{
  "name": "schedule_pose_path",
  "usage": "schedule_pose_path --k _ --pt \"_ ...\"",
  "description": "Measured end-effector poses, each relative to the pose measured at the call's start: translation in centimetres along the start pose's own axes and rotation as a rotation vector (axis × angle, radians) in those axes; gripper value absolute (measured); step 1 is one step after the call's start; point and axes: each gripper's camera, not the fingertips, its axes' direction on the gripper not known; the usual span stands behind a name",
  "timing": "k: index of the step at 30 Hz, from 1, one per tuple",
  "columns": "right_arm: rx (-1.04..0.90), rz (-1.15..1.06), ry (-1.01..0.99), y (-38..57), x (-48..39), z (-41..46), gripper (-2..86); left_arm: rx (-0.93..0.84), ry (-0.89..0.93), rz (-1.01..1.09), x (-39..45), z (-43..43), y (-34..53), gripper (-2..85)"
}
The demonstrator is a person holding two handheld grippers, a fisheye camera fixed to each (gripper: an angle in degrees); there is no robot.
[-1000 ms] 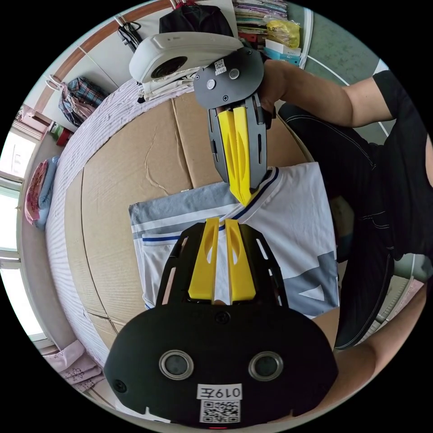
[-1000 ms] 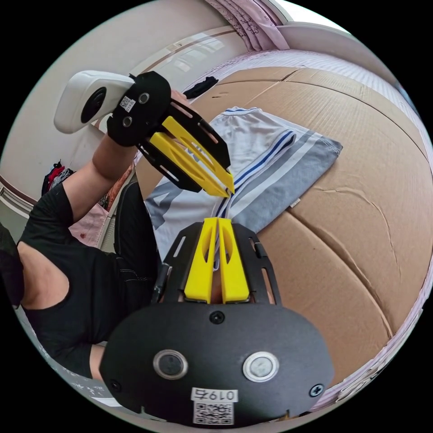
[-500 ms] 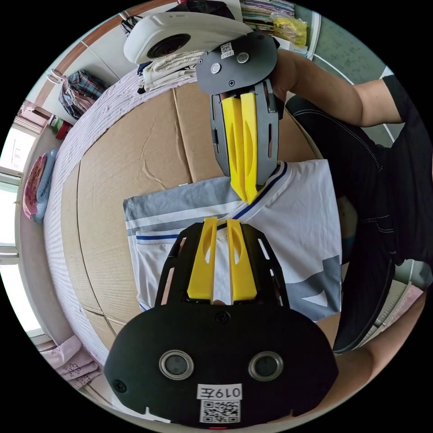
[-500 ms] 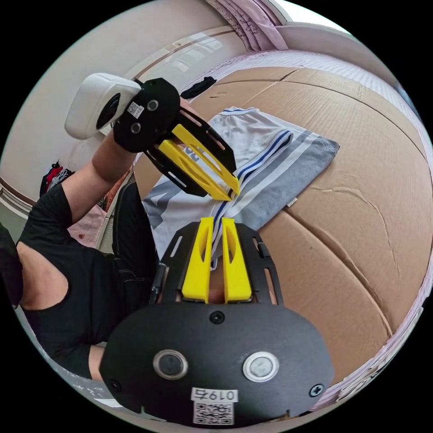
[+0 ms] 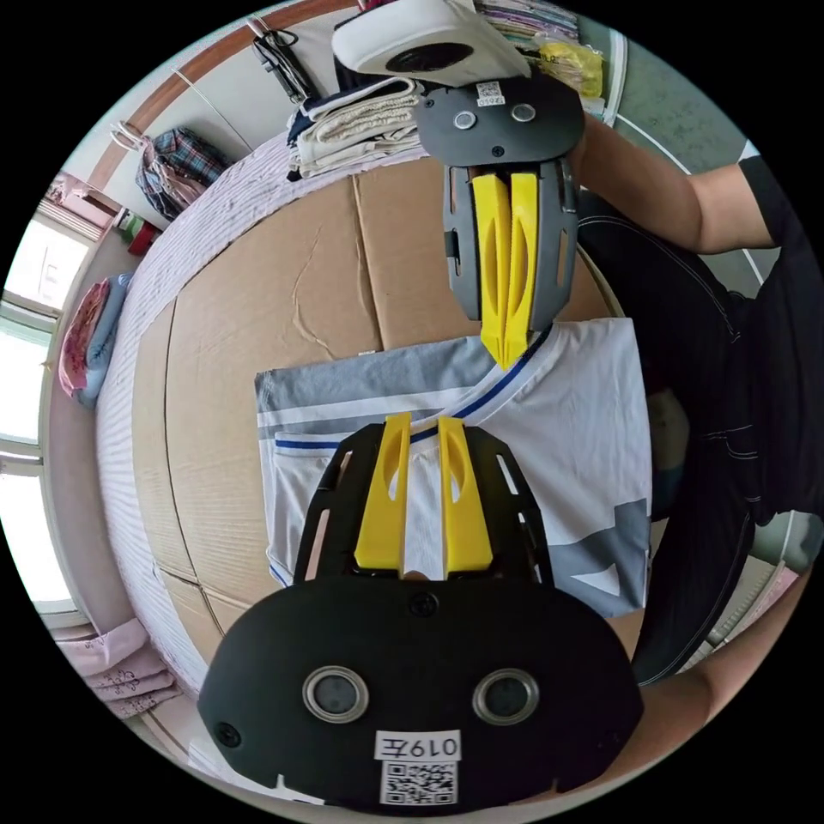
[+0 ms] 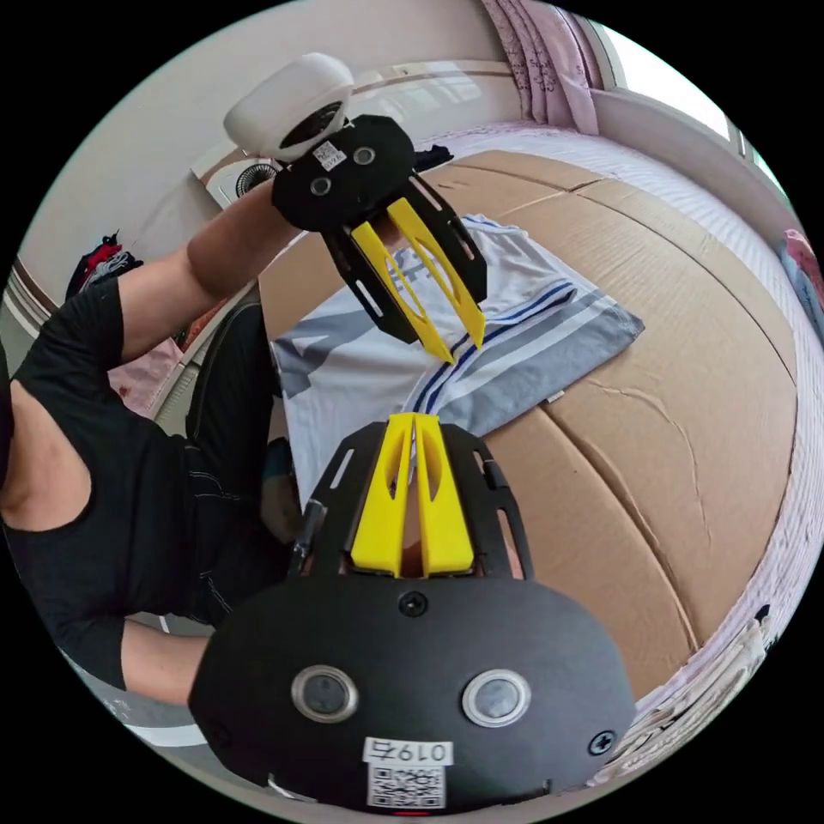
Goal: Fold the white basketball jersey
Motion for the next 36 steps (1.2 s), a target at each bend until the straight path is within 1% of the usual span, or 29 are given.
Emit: schedule_pose_path --k 1,3,4,5,6,7,8,9,10,12,13,14,15,16,17,18,20,21,23,26,27,30,34,36 --pt "0.069 -0.004 0.055 1.5 -0.2 -1.5 -0.9 0.015 -0.008 -0.02 -0.1 -0.8 0.8 2.2" --pt "0.175 -0.039 0.18 3.6 -2.1 -3.9 -0.9 0.092 -0.098 -0.127 -0.1 -5.1 4.5 2.2" --pt "0.252 -0.073 0.29 4.9 -4.3 -5.2 -1.0 0.121 -0.125 -0.16 0.1 -6.5 5.7 2.1" --pt "0.337 -0.112 0.403 6.3 -7.1 -6.1 -1.0 0.196 -0.174 -0.234 0.8 -9.2 8.4 2.0" --pt "0.38 -0.13 0.449 7.1 -8.6 -6.3 -1.0 0.278 -0.212 -0.315 2.0 -11.7 11.6 1.9" --pt "0.474 -0.15 0.519 9.1 -11.3 -6.0 -1.0 0.318 -0.237 -0.364 2.7 -12.9 13.4 1.9" --pt "0.564 -0.118 0.571 11.1 -13.3 -5.3 -0.9 0.401 -0.302 -0.493 4.4 -14.9 17.3 1.8" --pt "0.594 -0.093 0.591 12.1 -14.1 -4.7 -0.9 0.494 -0.331 -0.626 6.5 -16.1 21.5 1.7" --pt "0.644 -0.051 0.621 14.0 -15.6 -3.3 -0.9 0.546 -0.327 -0.683 7.7 -16.5 23.7 1.7" --pt "0.714 0.024 0.66 17.0 -17.1 -1.0 -0.8 0.731 -0.299 -0.944 12.8 -16.1 32.3 1.9" --pt "0.731 0.071 0.678 18.8 -17.4 0.6 -0.6 0.762 -0.298 -1.009 14.1 -15.6 34.3 2.0" --pt "0.742 0.115 0.678 20.7 -17.0 2.0 -0.2 0.8 -0.289 -1.135 16.4 -14.5 38.0 2.2" --pt "0.741 0.138 0.674 21.5 -16.6 2.5 -0.1 0.802 -0.251 -1.274 18.0 -13.0 41.6 2.6" --pt "0.716 0.183 0.66 22.7 -15.2 3.4 1.2 0.791 -0.217 -1.341 18.5 -12.2 43.3 2.8" --pt "0.686 0.245 0.634 23.7 -13.3 3.9 3.2 0.75 -0.127 -1.473 19.0 -10.4 46.4 3.4" --pt "0.672 0.282 0.618 24.1 -12.2 4.1 4.4 0.713 -0.026 -1.556 19.1 -8.9 48.9 4.3" --pt "0.605 0.419 0.532 25.4 -8.0 4.2 7.2 0.666 0.076 -1.584 18.8 -7.5 51.1 4.7" --pt "0.596 0.437 0.518 25.7 -7.3 4.2 7.6 0.636 0.106 -1.607 18.5 -7.1 52.2 4.5" --pt "0.564 0.539 0.512 26.8 -4.9 4.8 8.9 0.626 0.099 -1.605 18.4 -7.1 53.1 3.6" --pt "0.55 0.625 0.53 28.5 -2.6 5.8 10.1 0.541 0.056 -1.618 17.9 -7.2 53.8 2.0" --pt "0.547 0.629 0.531 28.8 -2.2 5.9 10.2 0.514 0.053 -1.629 17.8 -6.9 54.1 1.6" --pt "0.522 0.652 0.564 30.4 -0.1 6.3 10.0 0.52 0.047 -1.63 18.0 -6.7 55.0 1.2" --pt "0.497 0.684 0.533 32.6 3.9 6.4 7.6 0.489 0.023 -1.614 18.5 -7.0 55.7 1.0" --pt "0.501 0.682 0.531 33.7 5.3 5.8 7.1 0.438 -0.017 -1.586 18.8 -7.3 55.8 1.1"
